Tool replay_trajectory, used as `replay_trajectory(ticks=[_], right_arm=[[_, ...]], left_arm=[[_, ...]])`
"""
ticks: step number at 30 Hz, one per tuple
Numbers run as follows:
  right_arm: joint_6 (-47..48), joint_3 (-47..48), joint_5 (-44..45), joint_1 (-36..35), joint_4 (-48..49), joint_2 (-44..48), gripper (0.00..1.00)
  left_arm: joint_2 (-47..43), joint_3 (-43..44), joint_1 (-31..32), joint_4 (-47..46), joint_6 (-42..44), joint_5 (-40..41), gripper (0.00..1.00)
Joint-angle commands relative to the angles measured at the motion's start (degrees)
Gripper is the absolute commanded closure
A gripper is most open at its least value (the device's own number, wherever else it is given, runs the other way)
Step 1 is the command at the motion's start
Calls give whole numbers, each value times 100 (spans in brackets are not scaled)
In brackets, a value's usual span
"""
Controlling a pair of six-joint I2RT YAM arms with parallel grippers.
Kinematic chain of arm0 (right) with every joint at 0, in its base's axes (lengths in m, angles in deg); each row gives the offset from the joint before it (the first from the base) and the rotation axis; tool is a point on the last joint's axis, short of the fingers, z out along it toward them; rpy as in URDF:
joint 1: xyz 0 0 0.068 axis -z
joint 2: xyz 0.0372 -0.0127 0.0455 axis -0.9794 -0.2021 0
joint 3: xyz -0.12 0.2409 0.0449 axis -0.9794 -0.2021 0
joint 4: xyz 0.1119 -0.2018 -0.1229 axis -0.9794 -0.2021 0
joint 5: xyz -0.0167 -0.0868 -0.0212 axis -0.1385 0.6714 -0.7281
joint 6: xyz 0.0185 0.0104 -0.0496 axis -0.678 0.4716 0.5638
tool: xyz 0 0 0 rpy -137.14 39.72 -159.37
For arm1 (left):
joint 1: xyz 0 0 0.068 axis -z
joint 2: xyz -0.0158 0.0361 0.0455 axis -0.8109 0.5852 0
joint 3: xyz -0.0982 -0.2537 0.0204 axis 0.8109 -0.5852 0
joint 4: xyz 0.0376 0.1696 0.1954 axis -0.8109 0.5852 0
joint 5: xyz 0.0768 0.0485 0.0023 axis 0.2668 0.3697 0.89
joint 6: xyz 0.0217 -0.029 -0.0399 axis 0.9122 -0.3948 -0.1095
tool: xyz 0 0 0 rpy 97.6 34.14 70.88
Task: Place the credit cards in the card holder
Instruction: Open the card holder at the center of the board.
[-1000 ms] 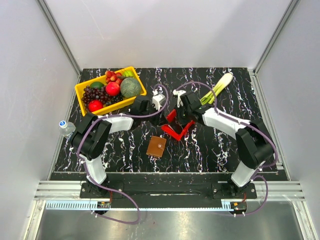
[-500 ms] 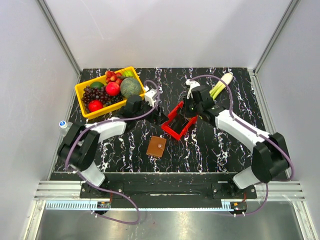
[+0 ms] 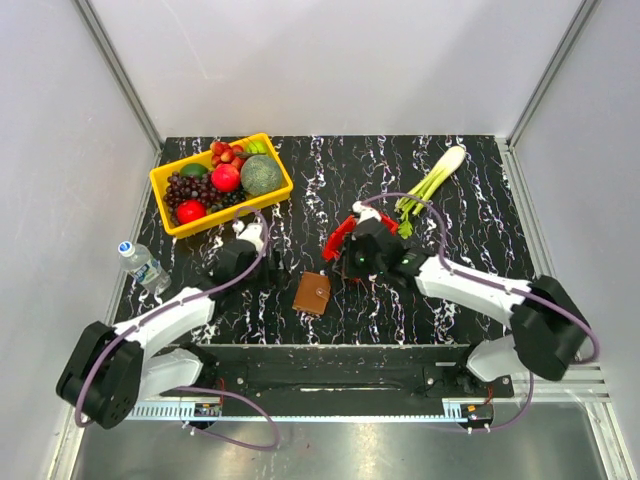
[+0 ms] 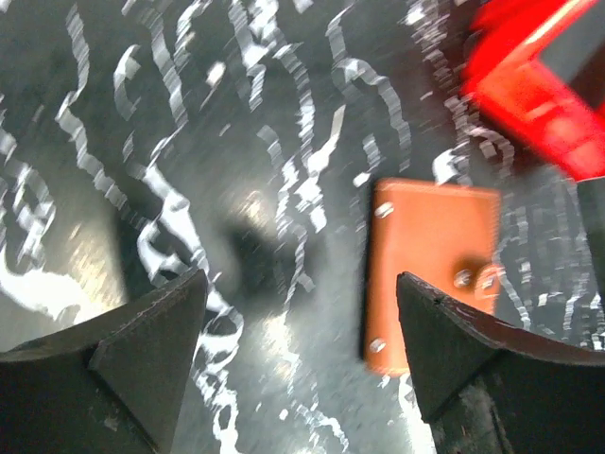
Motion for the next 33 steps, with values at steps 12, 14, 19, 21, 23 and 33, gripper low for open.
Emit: replay_trajectory(ticks=[12, 14, 19, 21, 23, 33], right_arm=[[-1066, 1857, 2340, -1211, -685, -1912, 100], [-996, 1919, 2534, -1255, -748, -2009, 100], [-829, 2051, 2798, -1308, -1038, -2080, 100], [-776, 2086, 2930, -1308, -1213, -2036, 100], [-706, 2103, 3035, -1308, -1406, -1992, 100], [-819, 1568, 2992, -1308, -1636, -1413, 100]], left_arm=[[-1054, -477, -10, 994, -1023, 958, 11], [-993, -425, -10, 967, -988, 931, 11], [-852, -293, -10, 923, -882, 913, 11], [-773, -249, -10, 897, -856, 878, 11], [-685, -205, -10, 836, -829, 826, 11], [-334, 76, 95, 765, -566, 659, 12]])
